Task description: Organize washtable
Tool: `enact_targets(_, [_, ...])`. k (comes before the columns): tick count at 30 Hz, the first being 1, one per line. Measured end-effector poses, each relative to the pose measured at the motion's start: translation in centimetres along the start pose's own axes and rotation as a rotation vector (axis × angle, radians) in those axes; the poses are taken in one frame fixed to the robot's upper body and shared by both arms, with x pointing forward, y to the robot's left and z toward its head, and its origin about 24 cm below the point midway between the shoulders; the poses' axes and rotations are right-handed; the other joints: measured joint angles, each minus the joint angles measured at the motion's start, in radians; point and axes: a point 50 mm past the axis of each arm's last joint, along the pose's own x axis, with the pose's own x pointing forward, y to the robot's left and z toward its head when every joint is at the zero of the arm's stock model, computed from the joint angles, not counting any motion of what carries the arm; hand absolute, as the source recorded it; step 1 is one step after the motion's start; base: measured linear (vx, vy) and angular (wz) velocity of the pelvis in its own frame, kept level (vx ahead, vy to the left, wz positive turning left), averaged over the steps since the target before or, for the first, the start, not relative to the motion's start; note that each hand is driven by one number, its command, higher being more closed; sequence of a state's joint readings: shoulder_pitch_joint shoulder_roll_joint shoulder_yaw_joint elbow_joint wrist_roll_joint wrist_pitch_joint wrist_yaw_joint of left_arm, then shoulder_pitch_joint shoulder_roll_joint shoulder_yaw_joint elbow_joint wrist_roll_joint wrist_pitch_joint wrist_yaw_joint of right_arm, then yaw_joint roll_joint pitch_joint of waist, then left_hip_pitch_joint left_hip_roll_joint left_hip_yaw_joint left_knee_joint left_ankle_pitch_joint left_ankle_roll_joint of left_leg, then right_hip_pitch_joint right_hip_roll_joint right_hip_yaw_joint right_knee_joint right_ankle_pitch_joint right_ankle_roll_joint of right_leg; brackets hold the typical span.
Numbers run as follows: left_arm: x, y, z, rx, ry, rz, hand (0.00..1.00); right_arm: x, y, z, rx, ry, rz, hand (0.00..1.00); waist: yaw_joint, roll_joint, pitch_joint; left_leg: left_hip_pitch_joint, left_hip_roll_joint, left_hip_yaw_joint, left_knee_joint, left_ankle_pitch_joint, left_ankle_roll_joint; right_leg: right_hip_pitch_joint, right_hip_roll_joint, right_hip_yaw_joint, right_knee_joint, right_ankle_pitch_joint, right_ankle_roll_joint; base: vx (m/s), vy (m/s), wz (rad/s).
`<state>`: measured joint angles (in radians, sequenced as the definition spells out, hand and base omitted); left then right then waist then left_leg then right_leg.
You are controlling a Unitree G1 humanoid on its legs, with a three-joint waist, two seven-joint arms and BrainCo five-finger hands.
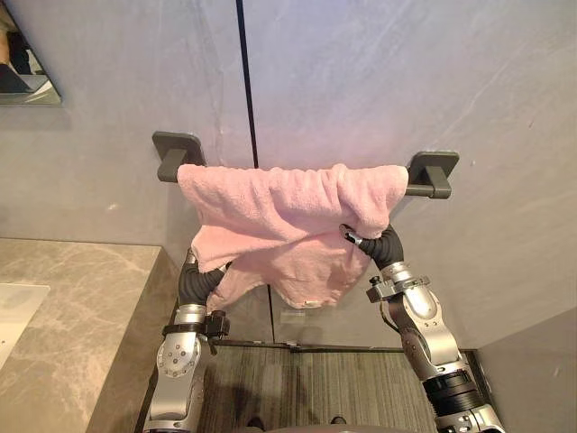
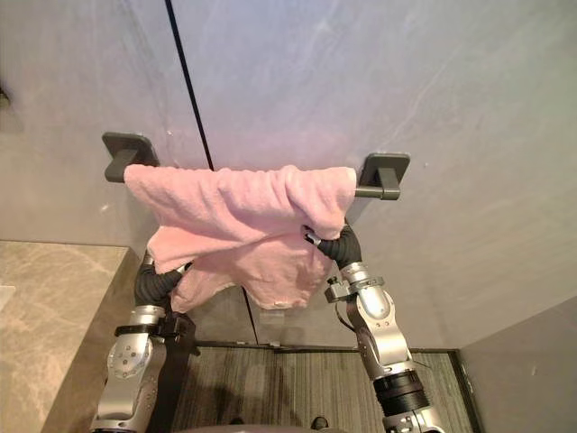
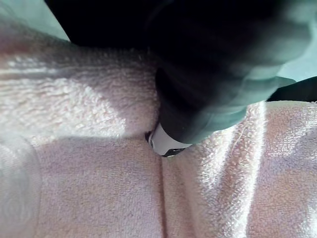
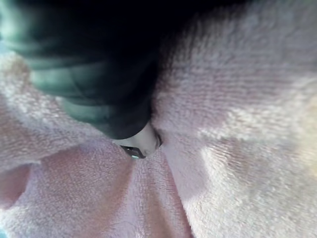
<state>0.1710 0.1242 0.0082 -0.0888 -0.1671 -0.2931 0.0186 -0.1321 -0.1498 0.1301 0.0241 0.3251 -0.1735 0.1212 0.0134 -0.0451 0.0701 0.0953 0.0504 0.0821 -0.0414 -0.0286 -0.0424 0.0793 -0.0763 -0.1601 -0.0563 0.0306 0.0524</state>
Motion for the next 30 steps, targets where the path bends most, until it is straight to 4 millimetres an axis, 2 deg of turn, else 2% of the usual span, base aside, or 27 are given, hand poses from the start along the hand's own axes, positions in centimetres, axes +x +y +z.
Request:
enact_targets(7, [0.8, -0.5, 0.4, -0.011, -0.026, -0.022, 1.00, -0.3, -0.6, 0.0, 0.002, -0.009, -0.031, 1.00, -0.005, 0.015, 0.002, -0.010, 0.000, 0.001, 0.002, 0.000, 0.000, -0.012, 0.000, 0.002, 0.000, 0.000, 0.000, 0.00, 0.000, 0.00])
enact_targets(12, [0.5, -0.6, -1.8, -0.031, 0.067, -0.005, 1.00, -0.7, -1.0, -1.5, 0.015, 0.054, -0.055, 1.00, -0.007, 0.017, 0.002, -0.015, 0.001, 0.001, 0.005, 0.000, 0.000, -0.015, 0.000, 0.003, 0.003, 0.000, 0.001, -0.01, -0.002, 0.00])
enact_targets(15, [0.2, -0.6, -2.7, -0.035, 0.109, 0.002, 1.00, -0.7, -0.9, -1.7, 0.026, 0.058, -0.057, 1.00, -0.008, 0.017, 0.002, -0.015, 0.001, 0.002, 0.006, -0.001, -0.001, -0.017, 0.001, 0.005, 0.005, -0.002, 0.004, -0.01, -0.003, 0.00])
enact_targets(25, [-0.1, -0.6, -4.3, -0.041, 0.175, 0.012, 1.00, -0.8, -0.8, -2.3, 0.032, 0.069, -0.054, 1.00, -0.001, 0.020, 0.000, -0.015, 0.001, 0.002, 0.007, 0.000, 0.000, -0.032, -0.001, 0.007, 0.036, -0.018, 0.005, 0.00, 0.000, 0.00])
enact_targets(30, [-0.4, -0.5, -4.9, -0.039, 0.204, 0.018, 1.00, -0.8, -0.5, -2.8, 0.011, 0.085, -0.053, 1.00, -0.001, 0.038, -0.014, -0.012, 0.001, -0.003, 0.003, 0.000, 0.000, -0.029, 0.000, 0.001, 0.028, -0.017, 0.004, -0.01, -0.003, 0.01])
